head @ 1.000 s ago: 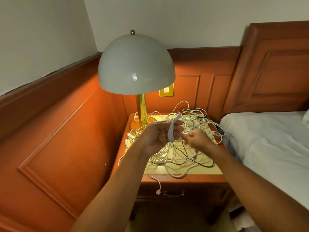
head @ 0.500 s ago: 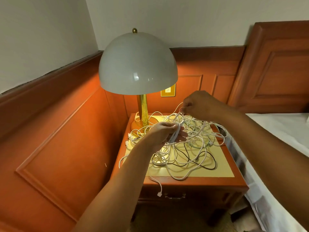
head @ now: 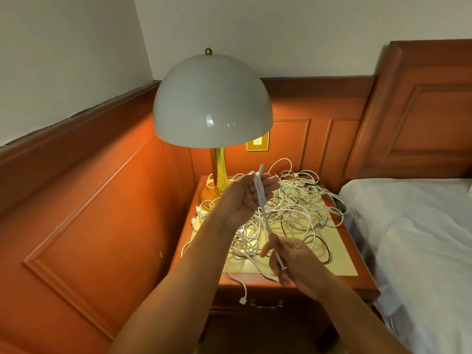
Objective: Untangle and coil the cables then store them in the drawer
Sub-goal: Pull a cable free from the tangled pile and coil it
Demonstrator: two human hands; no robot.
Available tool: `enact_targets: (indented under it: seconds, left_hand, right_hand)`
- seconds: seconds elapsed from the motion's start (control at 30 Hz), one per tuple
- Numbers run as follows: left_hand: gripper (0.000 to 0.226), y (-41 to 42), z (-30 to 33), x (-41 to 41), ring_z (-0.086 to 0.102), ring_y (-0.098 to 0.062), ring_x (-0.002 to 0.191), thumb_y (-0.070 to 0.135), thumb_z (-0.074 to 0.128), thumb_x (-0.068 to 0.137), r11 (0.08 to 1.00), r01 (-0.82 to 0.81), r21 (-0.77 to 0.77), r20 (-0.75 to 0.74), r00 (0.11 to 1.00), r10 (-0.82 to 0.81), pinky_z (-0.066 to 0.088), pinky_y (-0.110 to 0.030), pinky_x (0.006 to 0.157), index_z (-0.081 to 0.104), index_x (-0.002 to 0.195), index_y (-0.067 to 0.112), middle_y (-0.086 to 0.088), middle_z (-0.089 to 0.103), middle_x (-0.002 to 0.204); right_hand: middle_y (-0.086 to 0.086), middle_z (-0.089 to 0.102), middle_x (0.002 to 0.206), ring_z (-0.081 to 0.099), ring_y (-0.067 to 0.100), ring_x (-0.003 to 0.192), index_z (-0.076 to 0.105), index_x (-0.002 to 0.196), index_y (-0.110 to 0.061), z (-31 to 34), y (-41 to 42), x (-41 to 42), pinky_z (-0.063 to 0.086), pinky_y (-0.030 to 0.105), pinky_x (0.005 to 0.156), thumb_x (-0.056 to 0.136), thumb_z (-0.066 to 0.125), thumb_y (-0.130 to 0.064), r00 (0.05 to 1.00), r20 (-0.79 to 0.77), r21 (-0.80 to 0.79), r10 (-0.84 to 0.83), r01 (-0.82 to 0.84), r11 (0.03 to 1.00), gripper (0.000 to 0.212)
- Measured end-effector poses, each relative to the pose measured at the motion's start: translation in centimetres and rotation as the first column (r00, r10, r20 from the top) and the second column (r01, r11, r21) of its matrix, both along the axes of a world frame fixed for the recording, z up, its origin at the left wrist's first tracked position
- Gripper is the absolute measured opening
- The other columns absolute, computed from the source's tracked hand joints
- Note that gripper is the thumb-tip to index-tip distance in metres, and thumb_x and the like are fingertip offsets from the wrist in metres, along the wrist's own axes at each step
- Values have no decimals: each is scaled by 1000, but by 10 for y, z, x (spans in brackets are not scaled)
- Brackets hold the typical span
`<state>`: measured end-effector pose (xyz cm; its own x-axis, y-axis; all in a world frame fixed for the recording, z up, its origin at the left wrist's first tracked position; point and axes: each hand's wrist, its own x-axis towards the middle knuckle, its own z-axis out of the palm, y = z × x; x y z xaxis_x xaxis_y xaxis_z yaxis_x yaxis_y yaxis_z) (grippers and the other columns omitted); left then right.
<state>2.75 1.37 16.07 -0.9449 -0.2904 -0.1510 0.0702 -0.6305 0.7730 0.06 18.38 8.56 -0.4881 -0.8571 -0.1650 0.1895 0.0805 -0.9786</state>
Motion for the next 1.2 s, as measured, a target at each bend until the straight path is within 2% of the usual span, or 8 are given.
enact_targets:
  seconds: [0.13,0.27,0.47,0.67,0.83,0.93,1.03,1.2]
  left_hand:
    - [37,1,10,7,72,-20,76,18,33,104,999,22,29,-10,1000,-22,58,-27,67,63,104,-4,-12,73,87]
    - [34,-3,17,17,67,-17,71,20,36,104,987,79,-137,-5,997,-80,55,-25,66,62,101,-2,-7,69,81]
    - [28,-13,24,31,66,-17,77,19,45,101,962,73,-262,-87,991,-99,54,-26,71,61,108,-3,-7,68,84]
    - [27,-7,29,25,67,-23,74,12,44,101,858,125,-499,-3,989,-146,57,-31,71,63,107,-6,-13,69,85]
    - [30,-5,16,6,67,-26,79,18,44,103,770,127,-625,88,992,-92,53,-33,76,66,103,-1,-13,70,88]
    - [30,-3,5,-5,67,-27,81,20,45,102,820,86,-566,64,996,-60,51,-40,84,66,99,0,-12,71,88]
    - [31,1,-2,-10,67,-19,74,21,42,103,921,21,-389,37,999,-7,53,-31,77,64,97,0,-9,70,83]
    - [38,-2,-8,-9,70,-25,94,17,32,103,986,30,-162,20,999,-28,55,-31,84,63,108,-5,-15,72,100]
  right_hand:
    - [7,56,70,49,16,61,67,114,-4,-28,-7,-7,45,27,63,95,51,-24,995,42,15,94,-95,995,32]
    - [-2,48,51,43,15,51,70,85,-6,-19,-24,-39,44,29,52,99,53,-27,932,-363,253,-25,124,959,31]
    - [3,45,54,38,16,49,56,63,-8,64,-43,-106,31,26,54,69,56,-75,570,-822,247,-6,366,897,68]
    - [6,69,98,55,17,85,72,99,-8,159,-57,-120,36,27,72,93,64,-27,179,-972,202,151,322,925,22]
    - [4,62,76,50,17,70,64,76,-11,186,-51,-92,37,30,66,87,67,-43,-30,-978,180,206,381,907,34]
    - [8,60,70,52,20,64,67,75,-4,173,-34,-69,34,30,60,94,60,-35,90,-968,250,233,354,901,36]
    - [9,65,80,58,23,72,71,94,-8,141,-19,-47,39,29,62,95,57,-19,362,-919,252,157,233,939,18]
    - [1,54,65,38,8,45,62,103,-24,67,-4,-10,28,23,42,96,50,-2,867,-467,58,-170,222,973,26]
